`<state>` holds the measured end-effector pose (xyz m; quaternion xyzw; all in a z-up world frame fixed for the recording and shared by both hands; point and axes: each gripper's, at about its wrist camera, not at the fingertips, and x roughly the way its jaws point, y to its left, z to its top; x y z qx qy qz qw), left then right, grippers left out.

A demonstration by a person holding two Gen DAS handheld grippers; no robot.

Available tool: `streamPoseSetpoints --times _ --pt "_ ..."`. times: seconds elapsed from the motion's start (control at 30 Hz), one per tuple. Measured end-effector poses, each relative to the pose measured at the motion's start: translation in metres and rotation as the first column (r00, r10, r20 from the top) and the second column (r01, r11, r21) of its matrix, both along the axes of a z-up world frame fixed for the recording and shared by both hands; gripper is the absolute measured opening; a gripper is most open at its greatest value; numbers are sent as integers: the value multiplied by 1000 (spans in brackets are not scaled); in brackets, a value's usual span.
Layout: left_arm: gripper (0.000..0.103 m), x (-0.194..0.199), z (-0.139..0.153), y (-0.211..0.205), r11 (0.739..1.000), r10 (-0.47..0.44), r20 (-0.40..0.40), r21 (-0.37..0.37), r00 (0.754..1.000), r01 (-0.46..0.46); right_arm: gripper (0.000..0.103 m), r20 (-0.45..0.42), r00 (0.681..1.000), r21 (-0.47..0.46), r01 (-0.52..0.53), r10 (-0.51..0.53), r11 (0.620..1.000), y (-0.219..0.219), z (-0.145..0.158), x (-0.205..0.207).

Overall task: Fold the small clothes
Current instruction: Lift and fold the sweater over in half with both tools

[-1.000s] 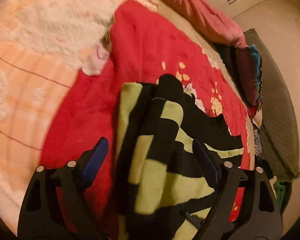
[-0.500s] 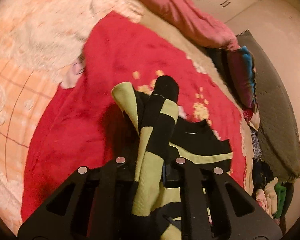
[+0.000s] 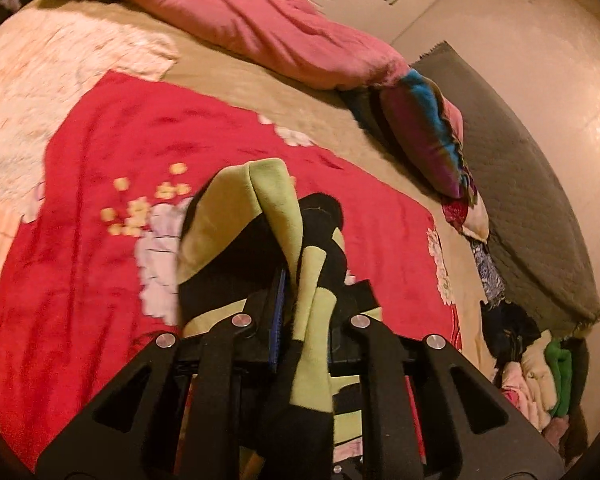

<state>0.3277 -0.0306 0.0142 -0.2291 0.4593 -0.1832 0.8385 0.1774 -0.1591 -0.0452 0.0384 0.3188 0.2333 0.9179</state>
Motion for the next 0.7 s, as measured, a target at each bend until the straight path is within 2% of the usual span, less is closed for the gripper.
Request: streamPoseSetpoints --times 0.17,0.23,0.27,0.33,0.4,0.47,0.53,0.63,0.7 --pt "12 -5 -6 -57 998 -67 -25 11 997 68 8 -76 994 55 86 -81 995 -31 -8 -7" --pt "32 -7 -15 -80 992 -122 -53 -26 991 120 8 -148 982 105 136 -119 985 -47 -18 -8" --pt "46 -11 -19 -94 985 -161 -55 -67 985 157 8 -188 973 129 163 -137 978 -55 -23 -7" --pt "49 -21 -18 -118 971 -231 -36 -65 972 229 8 -270 947 163 224 -175 961 -72 -35 -10" --pt "50 -31 -15 -126 966 -255 -6 -56 967 254 9 -349 916 195 279 -199 940 -89 -47 -12" --pt "50 -37 -12 -121 969 -239 11 -56 971 239 10 -406 893 253 315 -196 915 -102 -55 -15" --pt "51 -42 -12 -109 977 -208 20 -39 978 209 14 -421 885 274 333 -199 902 -108 -54 -20" --pt "53 -46 -15 -86 989 -146 30 44 989 145 15 -410 886 312 358 -215 880 -119 -45 -29" --pt "56 -52 -21 -69 987 -110 46 119 993 104 25 -378 890 334 389 -256 859 -130 -34 -35"
